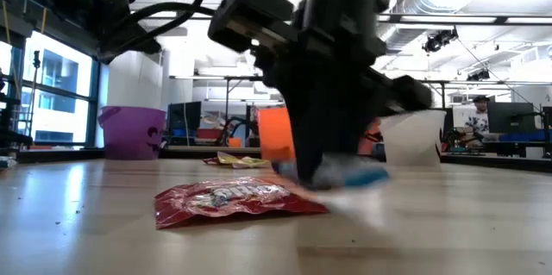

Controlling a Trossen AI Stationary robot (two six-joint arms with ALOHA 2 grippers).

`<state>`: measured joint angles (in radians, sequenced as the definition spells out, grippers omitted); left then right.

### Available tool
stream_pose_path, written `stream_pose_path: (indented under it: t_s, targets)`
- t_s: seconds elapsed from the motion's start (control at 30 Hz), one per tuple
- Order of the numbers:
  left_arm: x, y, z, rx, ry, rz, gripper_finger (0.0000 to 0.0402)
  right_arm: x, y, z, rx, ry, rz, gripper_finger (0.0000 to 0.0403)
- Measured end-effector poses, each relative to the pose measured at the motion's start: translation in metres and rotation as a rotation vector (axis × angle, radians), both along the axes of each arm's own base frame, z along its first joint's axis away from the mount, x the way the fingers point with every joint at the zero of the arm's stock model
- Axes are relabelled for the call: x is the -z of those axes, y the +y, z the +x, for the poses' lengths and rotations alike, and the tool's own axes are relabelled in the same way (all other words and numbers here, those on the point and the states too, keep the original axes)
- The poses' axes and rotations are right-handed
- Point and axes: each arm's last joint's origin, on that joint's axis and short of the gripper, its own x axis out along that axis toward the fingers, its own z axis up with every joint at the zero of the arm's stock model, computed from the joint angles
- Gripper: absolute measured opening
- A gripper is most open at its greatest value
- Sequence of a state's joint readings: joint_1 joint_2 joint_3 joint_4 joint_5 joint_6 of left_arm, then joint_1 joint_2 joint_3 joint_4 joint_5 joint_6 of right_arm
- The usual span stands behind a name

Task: Organize candy in baskets
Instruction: Put the white chocolate into the orange bucket, then put the yellow candy into the white bucket

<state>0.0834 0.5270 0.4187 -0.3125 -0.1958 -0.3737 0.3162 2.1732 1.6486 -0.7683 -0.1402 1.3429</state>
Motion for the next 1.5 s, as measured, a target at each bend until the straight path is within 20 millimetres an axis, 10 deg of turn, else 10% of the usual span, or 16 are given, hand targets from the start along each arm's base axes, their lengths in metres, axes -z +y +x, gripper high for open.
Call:
stream_pose_path:
  t_s: [0.2,0.4,0.6,0.87,1.2,1.5]
  targets:
    - [0.0,0.0,0.0,-0.027,-0.004,-0.015,0.0,-0.041,-0.058,0.004,-0.024,-0.108,-0.07,0.002]
    - [0.0,-0.001,0.0,0.018,-0.014,-0.079,0.0,-0.087,-0.175,-0.001,0.066,-0.252,-0.26,0.0035]
    - [0.0,-0.003,0.001,0.068,-0.016,-0.085,0.0,-0.098,-0.295,-0.021,0.134,-0.302,-0.416,0.0022]
    - [0.0,-0.003,0.0,0.086,-0.015,-0.086,0.0,-0.111,-0.384,-0.055,0.182,-0.344,-0.55,0.002]
    - [-0.001,-0.01,0.002,0.113,0.033,-0.177,0.0,-0.066,-0.403,-0.047,0.049,-0.366,-0.41,0.0037]
    - [-0.028,-0.036,0.01,0.282,0.289,-0.318,0.0,-0.092,-0.399,-0.052,-0.037,-0.457,-0.44,0.0184]
